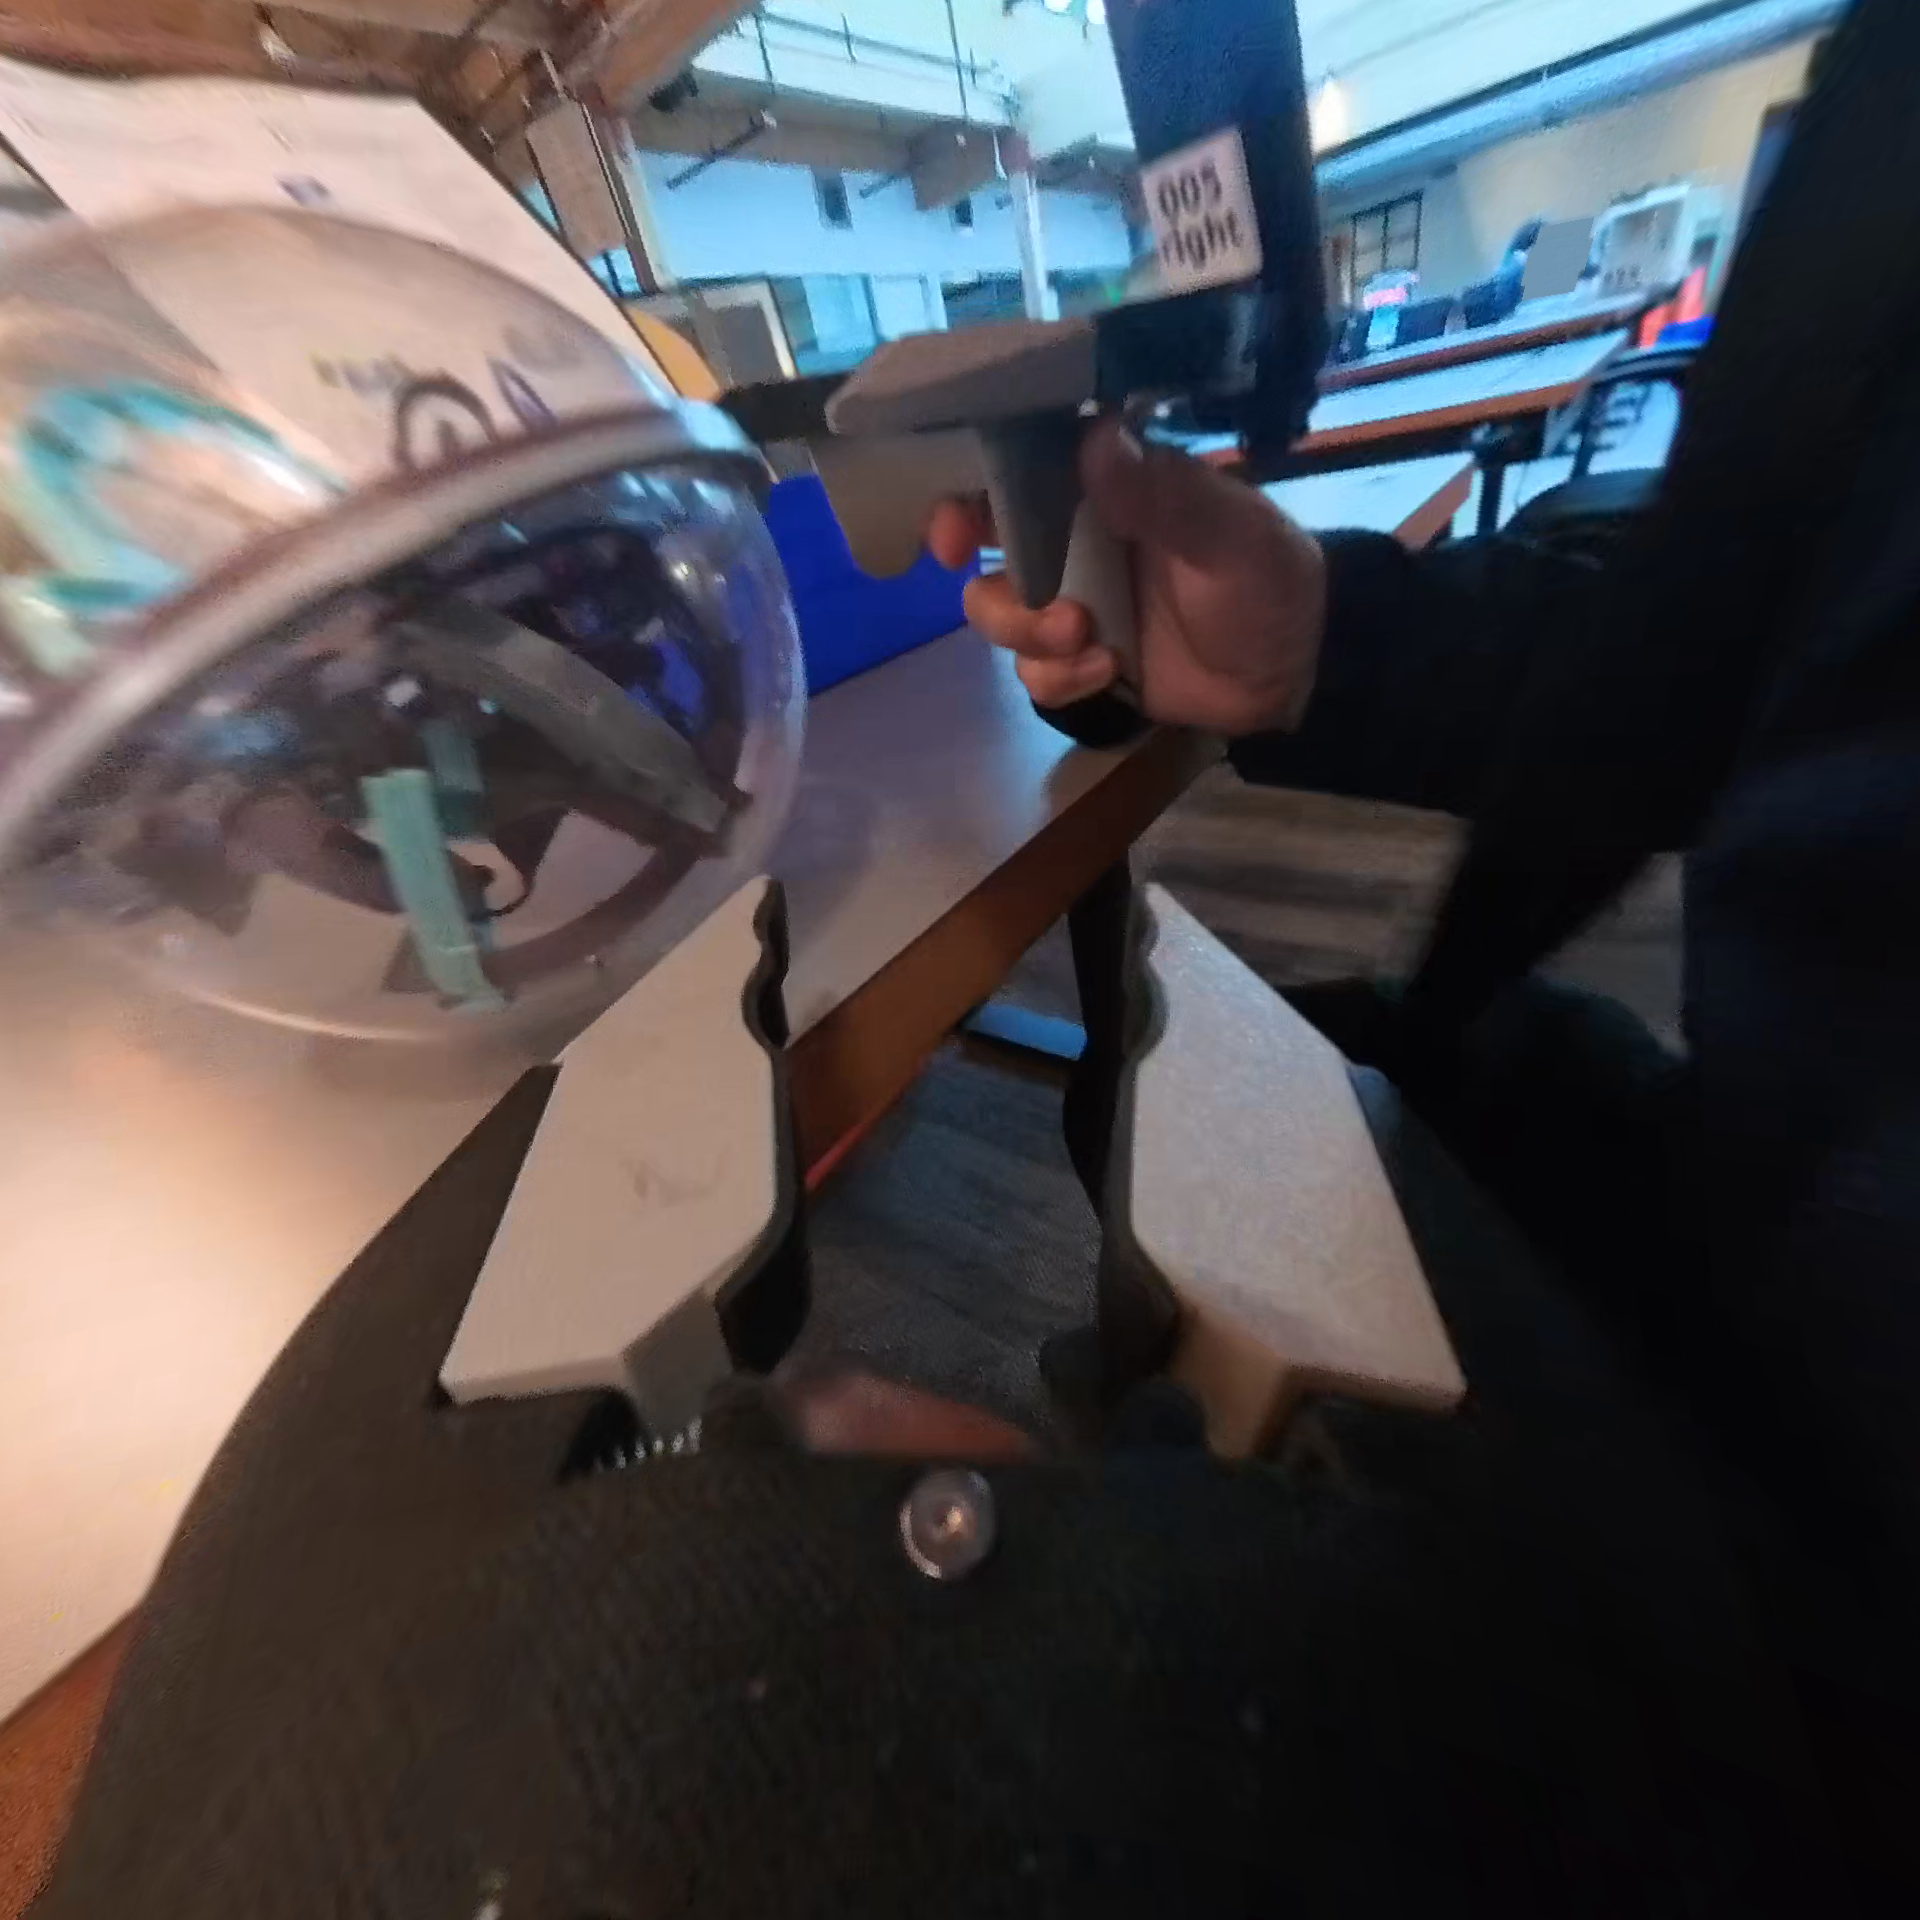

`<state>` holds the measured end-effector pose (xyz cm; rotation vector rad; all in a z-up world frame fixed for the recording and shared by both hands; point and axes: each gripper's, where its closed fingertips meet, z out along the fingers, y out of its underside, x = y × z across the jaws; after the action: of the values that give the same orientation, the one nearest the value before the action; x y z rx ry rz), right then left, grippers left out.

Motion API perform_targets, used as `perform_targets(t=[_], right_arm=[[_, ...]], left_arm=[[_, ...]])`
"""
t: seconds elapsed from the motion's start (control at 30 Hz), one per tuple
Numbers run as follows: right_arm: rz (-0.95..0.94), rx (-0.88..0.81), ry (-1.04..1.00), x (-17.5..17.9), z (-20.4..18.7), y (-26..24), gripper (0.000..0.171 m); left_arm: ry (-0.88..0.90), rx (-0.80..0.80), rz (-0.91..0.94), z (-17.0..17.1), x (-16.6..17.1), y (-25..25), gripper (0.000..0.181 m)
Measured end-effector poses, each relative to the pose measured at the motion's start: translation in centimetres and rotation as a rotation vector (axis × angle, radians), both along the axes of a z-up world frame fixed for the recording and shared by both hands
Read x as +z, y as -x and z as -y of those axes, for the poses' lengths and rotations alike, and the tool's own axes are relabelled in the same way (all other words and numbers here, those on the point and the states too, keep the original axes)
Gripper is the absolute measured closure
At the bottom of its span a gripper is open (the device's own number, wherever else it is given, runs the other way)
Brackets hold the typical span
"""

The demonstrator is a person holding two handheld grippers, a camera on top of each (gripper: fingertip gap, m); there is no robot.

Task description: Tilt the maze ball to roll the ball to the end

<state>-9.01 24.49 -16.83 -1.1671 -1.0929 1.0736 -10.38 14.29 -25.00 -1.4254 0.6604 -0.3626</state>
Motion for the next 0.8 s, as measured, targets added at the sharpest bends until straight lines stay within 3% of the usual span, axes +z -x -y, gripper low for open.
perform_targets(t=[0.13,0.2,0.3,0.33,0.37,0.47,0.5,0.67,0.8], right_arm=[[-0.044,0.005,-0.002,0.5,0.4,-0.7,0.06],[0.006,0.068,0.041,-0.1,0.9,-0.2,0.056],[0.052,0.141,0.077,-0.6,2.0,-0.2,0.052],[0.062,0.149,0.08,-0.8,2.2,-0.4,0.051],[0.076,0.154,0.085,-0.9,2.3,-0.6,0.049],[0.14,0.141,0.162,-1.9,1.7,-1.1,0.052],[0.186,0.121,0.221,-2.6,1.3,-1.1,0.053],[0.246,0.189,0.454,-2.5,2.7,-1.1,0.038],[0.233,0.286,0.559,-1.2,3.8,0.1,0.04]], left_arm=[[-0.161,0.125,-0.02,2.1,2.7,1.8,0.131],[-0.117,0.161,0.047,1.7,3.3,2.8,0.127],[0.043,0.004,0.207,3.1,4.7,1.9,0.111],[0.057,-0.04,0.211,4.0,5.5,1.7,0.114],[0.062,0.003,0.171,4.0,5.8,2.3,0.114],[0.156,0.283,0.007,2.0,5.1,7.0,0.091],[0.205,0.299,0.019,1.8,5.2,7.9,0.083],[0.472,0.136,0.142,1.8,5.0,9.4,0.077],[0.574,0.021,0.235,-1.3,4.9,9.3,0.083]])
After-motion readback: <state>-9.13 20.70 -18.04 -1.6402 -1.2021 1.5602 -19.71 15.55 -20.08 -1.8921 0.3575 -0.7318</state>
